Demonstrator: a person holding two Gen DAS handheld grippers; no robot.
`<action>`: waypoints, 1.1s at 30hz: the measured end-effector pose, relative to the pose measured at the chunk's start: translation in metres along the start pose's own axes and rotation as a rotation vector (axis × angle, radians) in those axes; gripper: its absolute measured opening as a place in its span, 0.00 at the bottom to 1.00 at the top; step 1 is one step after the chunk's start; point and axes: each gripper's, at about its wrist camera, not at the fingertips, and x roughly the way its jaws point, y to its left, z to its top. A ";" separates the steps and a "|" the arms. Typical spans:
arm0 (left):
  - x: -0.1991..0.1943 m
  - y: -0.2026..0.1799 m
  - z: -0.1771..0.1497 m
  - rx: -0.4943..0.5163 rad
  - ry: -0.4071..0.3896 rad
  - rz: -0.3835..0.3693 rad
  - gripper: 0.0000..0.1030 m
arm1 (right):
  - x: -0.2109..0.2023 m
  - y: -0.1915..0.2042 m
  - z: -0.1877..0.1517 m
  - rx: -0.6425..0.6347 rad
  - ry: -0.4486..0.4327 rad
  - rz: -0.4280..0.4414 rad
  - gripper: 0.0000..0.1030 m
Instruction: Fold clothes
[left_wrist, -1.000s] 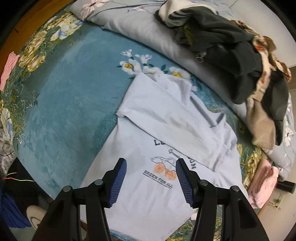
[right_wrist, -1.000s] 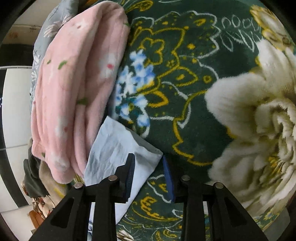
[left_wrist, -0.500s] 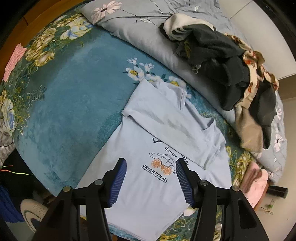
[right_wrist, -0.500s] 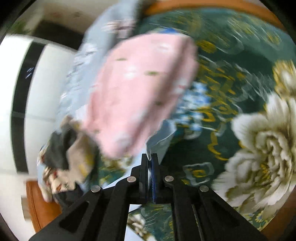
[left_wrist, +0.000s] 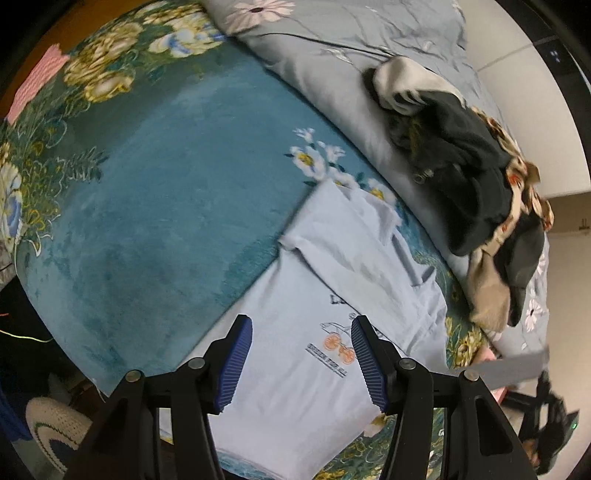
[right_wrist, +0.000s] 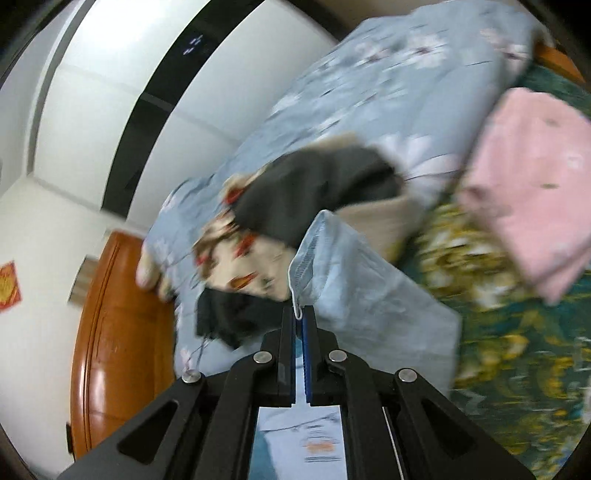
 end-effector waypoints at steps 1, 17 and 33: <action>0.000 0.008 0.003 -0.012 0.000 -0.005 0.59 | 0.015 0.015 -0.004 -0.012 0.019 0.015 0.03; 0.014 0.128 0.038 -0.193 0.052 -0.006 0.60 | 0.276 0.149 -0.179 -0.255 0.506 -0.048 0.03; 0.055 0.120 0.057 -0.153 0.145 0.016 0.61 | 0.352 0.132 -0.286 -0.386 0.760 -0.177 0.06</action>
